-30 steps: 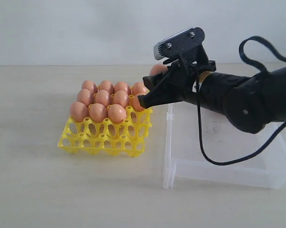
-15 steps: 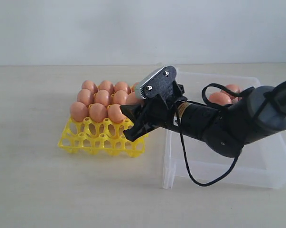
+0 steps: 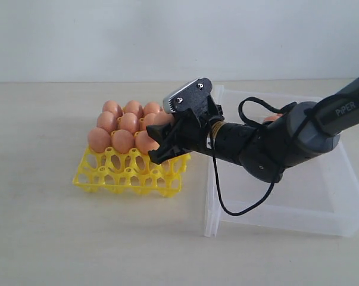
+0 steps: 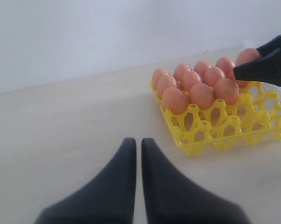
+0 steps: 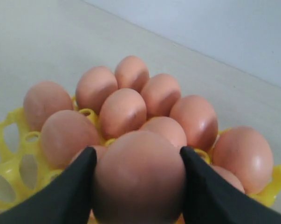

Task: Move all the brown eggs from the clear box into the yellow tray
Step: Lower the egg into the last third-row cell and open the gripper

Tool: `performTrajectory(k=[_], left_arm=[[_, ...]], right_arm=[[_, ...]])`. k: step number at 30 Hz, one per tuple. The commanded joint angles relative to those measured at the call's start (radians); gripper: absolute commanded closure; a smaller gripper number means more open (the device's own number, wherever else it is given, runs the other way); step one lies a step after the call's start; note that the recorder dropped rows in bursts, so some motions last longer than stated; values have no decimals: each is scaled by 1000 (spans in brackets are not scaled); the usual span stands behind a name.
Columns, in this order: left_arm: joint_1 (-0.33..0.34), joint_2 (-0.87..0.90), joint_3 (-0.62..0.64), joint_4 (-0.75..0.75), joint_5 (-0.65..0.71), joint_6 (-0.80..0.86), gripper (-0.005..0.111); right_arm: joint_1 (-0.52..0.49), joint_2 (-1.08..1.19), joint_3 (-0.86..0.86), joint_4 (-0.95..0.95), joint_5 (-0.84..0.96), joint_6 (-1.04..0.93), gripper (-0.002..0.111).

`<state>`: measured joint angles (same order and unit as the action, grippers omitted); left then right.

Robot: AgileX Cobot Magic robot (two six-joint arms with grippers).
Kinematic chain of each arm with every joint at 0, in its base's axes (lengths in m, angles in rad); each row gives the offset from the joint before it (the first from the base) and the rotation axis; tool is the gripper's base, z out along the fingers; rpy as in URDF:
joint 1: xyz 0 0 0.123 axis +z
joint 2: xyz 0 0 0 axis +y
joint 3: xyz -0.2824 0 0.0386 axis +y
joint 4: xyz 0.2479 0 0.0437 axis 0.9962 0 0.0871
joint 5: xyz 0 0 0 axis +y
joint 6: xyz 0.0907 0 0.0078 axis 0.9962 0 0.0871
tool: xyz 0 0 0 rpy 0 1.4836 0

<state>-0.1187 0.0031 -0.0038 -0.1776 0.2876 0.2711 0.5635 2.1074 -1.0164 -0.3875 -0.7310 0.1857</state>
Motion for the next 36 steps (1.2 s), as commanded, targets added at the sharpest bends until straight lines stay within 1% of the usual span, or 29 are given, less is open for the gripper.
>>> performTrajectory(k=[1, 13, 28, 29, 30, 32, 34, 35, 36], left_arm=[[-6, -3, 4, 2, -2, 0, 103], [-6, -3, 4, 2, -2, 0, 103], [-6, -3, 4, 2, -2, 0, 103], [-6, -3, 4, 2, -2, 0, 103], [-6, -3, 4, 2, -2, 0, 103], [-6, -3, 4, 2, -2, 0, 103], [-6, -3, 4, 2, -2, 0, 103], [-6, -3, 4, 2, -2, 0, 103], [-6, -3, 4, 2, -2, 0, 103]], right_arm=[[-27, 19, -7, 11, 2, 51, 108], [-33, 19, -7, 11, 10, 52, 108], [-33, 19, -9, 13, 71, 36, 108], [-33, 19, -9, 13, 71, 36, 106], [-33, 19, -9, 13, 74, 36, 102], [-33, 19, -10, 13, 74, 36, 88], [-33, 19, -11, 13, 87, 36, 71], [-33, 19, -11, 13, 92, 36, 65], [-33, 19, -11, 13, 98, 36, 63]])
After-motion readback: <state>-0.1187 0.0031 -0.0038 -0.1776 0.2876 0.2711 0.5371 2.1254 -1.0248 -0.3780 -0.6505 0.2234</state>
